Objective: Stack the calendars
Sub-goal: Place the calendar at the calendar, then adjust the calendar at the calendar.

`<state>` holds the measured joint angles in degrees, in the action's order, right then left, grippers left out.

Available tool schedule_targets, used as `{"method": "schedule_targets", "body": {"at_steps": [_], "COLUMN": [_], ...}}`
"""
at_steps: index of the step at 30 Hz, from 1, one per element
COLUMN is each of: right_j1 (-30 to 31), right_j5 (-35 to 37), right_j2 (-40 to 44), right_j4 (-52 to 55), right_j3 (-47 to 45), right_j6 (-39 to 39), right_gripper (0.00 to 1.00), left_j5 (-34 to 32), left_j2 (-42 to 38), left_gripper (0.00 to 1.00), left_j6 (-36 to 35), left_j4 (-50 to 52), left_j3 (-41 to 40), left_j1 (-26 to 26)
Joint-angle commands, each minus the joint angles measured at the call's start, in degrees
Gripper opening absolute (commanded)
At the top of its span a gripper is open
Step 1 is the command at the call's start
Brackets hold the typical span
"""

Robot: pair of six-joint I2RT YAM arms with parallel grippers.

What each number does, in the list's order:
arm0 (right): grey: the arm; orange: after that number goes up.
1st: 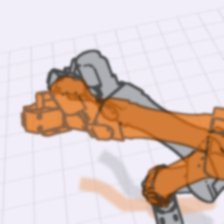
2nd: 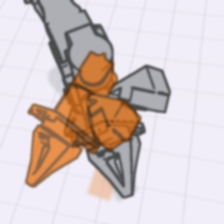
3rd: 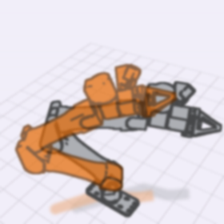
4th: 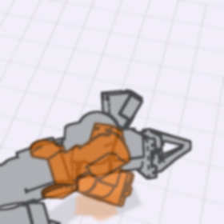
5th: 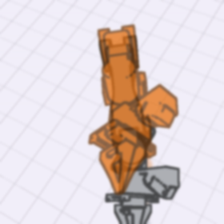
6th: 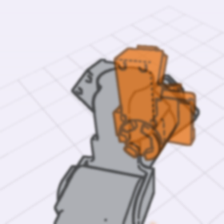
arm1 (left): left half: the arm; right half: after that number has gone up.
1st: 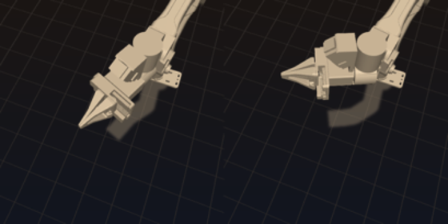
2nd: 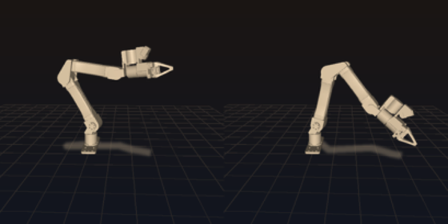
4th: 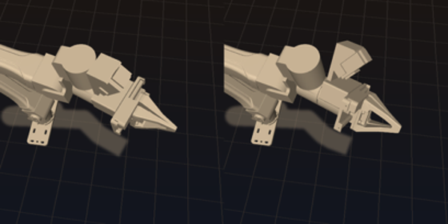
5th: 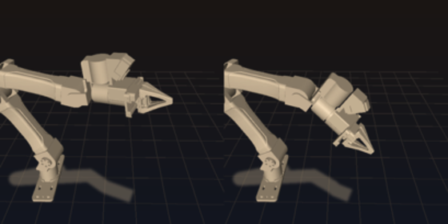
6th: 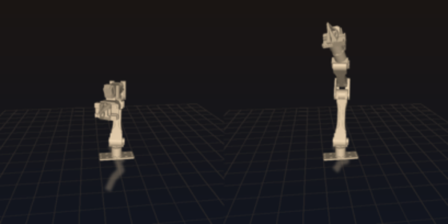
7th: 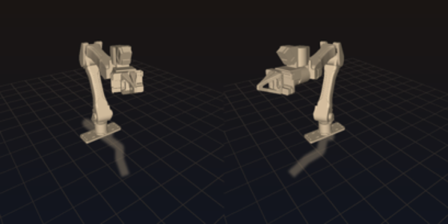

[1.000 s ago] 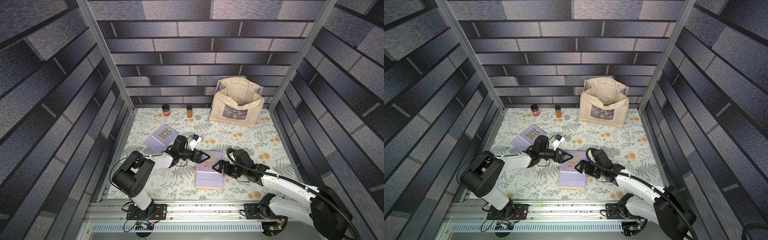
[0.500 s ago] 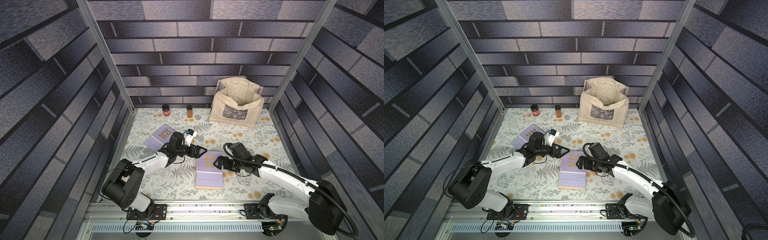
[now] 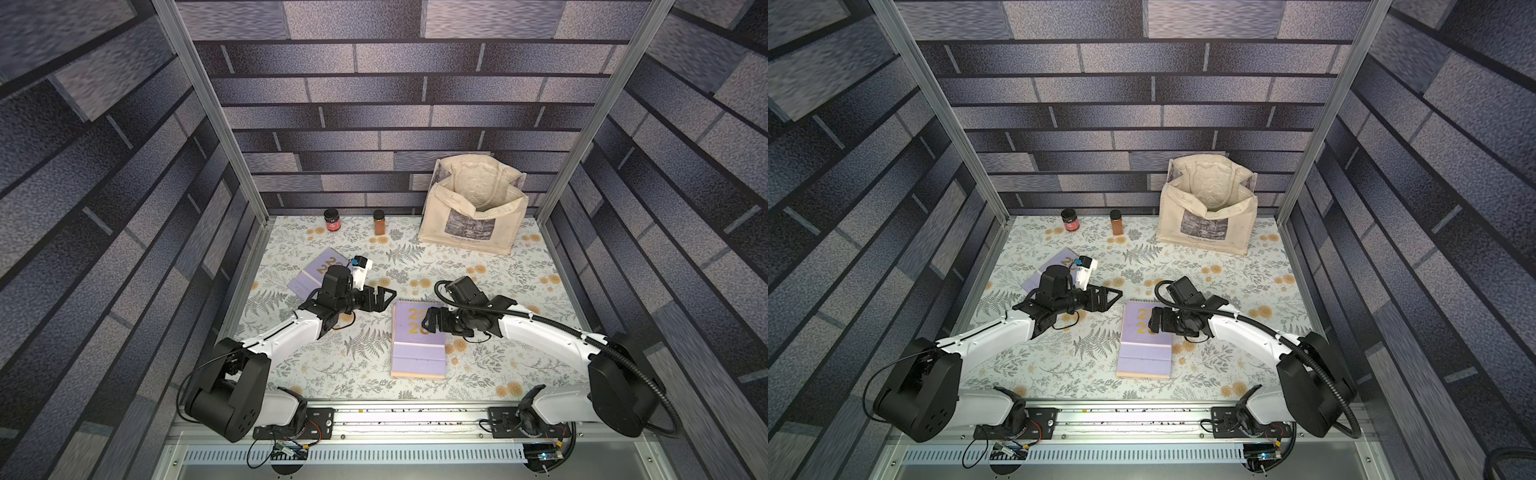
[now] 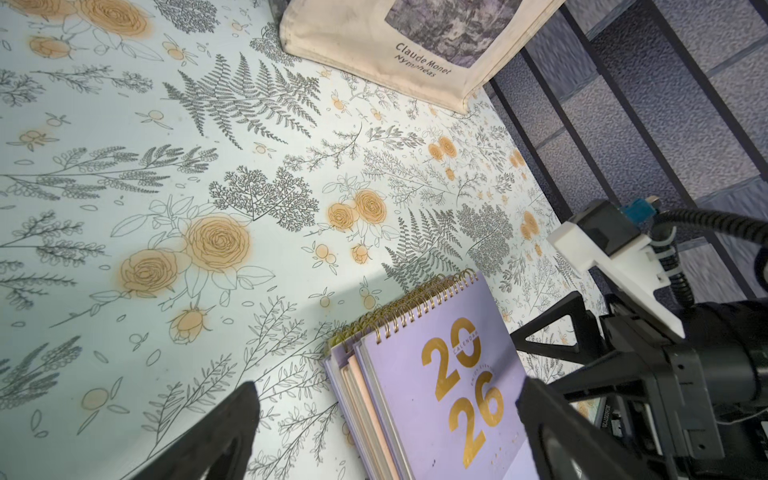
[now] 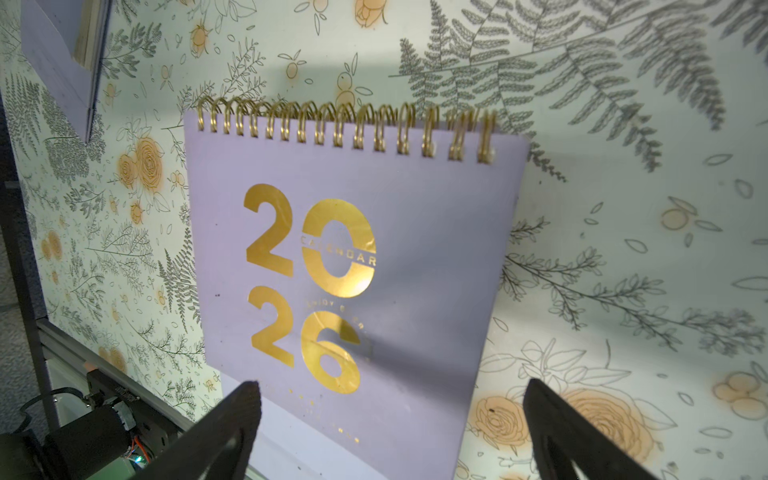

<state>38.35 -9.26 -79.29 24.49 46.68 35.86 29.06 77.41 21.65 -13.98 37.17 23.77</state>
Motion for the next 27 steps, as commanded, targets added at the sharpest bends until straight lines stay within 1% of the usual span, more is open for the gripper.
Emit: {"method": "schedule_targets", "body": {"at_steps": [1, 16, 27], "right_j1": [-0.4, -0.1, 0.7], "right_j5": [-1.2, -4.4, -3.6], "right_j2": [-1.3, -4.6, -6.2], "right_j4": [0.9, -0.2, 0.6], "right_j3": [2.4, 3.9, 5.4], "right_j6": [-1.6, -1.2, -0.8], "right_gripper": [1.0, 1.0, 1.0], "left_j5": [-1.0, -0.3, 0.8], "left_j2": [-1.6, 0.4, 1.7], "left_gripper": [1.0, 1.0, 1.0], "left_j6": [-0.8, -0.3, -0.1], "left_j4": [0.7, -0.1, -0.8], "left_j3": [-0.8, -1.6, -1.4], "left_j1": [-0.6, -1.6, -1.9]}}
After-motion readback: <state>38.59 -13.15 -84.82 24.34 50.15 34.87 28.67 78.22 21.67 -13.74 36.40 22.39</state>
